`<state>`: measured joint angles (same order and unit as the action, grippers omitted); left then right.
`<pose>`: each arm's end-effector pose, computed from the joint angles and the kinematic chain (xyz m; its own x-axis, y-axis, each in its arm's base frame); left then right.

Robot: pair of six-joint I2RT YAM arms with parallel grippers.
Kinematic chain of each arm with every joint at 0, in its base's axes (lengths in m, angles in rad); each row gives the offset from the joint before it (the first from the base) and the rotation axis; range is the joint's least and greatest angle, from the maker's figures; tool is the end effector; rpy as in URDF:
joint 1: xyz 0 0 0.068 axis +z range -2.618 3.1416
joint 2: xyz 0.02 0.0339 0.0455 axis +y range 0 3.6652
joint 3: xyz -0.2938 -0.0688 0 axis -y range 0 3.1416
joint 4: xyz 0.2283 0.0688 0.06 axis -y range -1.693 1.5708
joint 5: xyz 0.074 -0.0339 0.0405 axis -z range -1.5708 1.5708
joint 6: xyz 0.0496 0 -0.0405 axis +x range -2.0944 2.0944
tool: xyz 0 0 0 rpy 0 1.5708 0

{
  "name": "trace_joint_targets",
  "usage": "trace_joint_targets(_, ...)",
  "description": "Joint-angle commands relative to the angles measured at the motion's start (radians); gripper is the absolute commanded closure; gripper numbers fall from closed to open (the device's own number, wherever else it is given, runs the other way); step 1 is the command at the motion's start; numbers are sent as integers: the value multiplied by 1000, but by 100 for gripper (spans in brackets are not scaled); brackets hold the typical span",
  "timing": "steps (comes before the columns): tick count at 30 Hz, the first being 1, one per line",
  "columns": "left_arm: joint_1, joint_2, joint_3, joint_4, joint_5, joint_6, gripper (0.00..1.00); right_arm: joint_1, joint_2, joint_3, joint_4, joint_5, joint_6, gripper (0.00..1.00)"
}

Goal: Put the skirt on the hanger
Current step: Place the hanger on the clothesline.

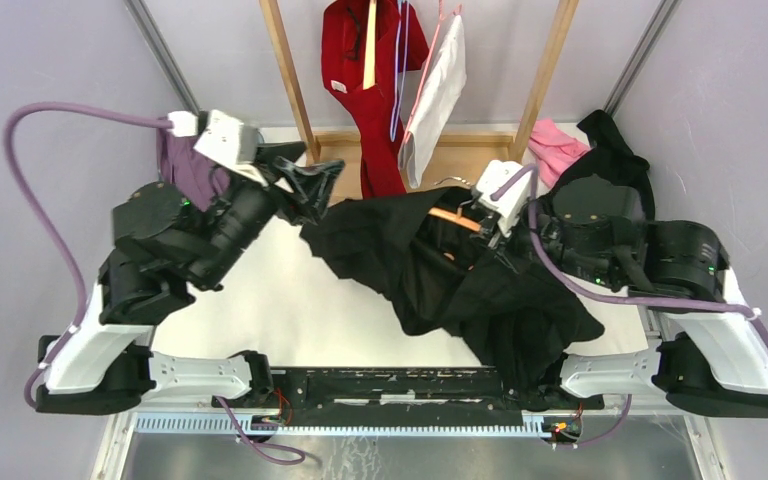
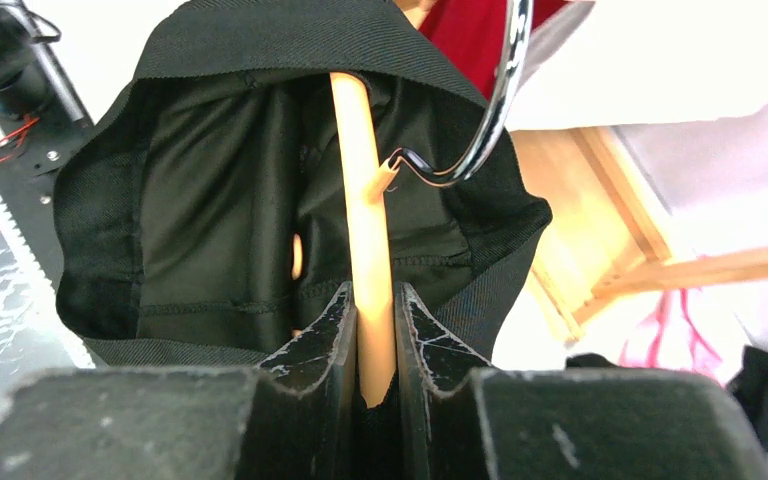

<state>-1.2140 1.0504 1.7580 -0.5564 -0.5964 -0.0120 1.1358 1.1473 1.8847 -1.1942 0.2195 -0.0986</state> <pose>0.0688 -0.1047 0.5797 0.0456 -0.1508 -0.9875 0.5819 0.8075 -0.0965 0.0679 0.1204 0.5253 -0.1059 -0.4560 -0.8837 -0.8172 0.5463 -0.1839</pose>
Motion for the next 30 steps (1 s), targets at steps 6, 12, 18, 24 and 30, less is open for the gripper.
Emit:
trace_joint_targets(6,-1,-53,-14,0,-154,-93,31,-5,-49,102,-106,224,115,99)
trace_joint_targets(12,-1,-66,-27,-15,-149,-100,31,-5,-71,28,-146,217,175,99)
trace_joint_targets(18,-1,-96,-61,-16,-146,-113,31,-5,-65,25,-196,332,235,99)
trace_joint_targets(24,-1,-119,-85,-27,-133,-132,31,-4,3,120,-302,524,287,99)
trace_joint_targets(30,-1,-138,-102,-46,-128,-149,31,-13,55,158,-333,641,306,99)
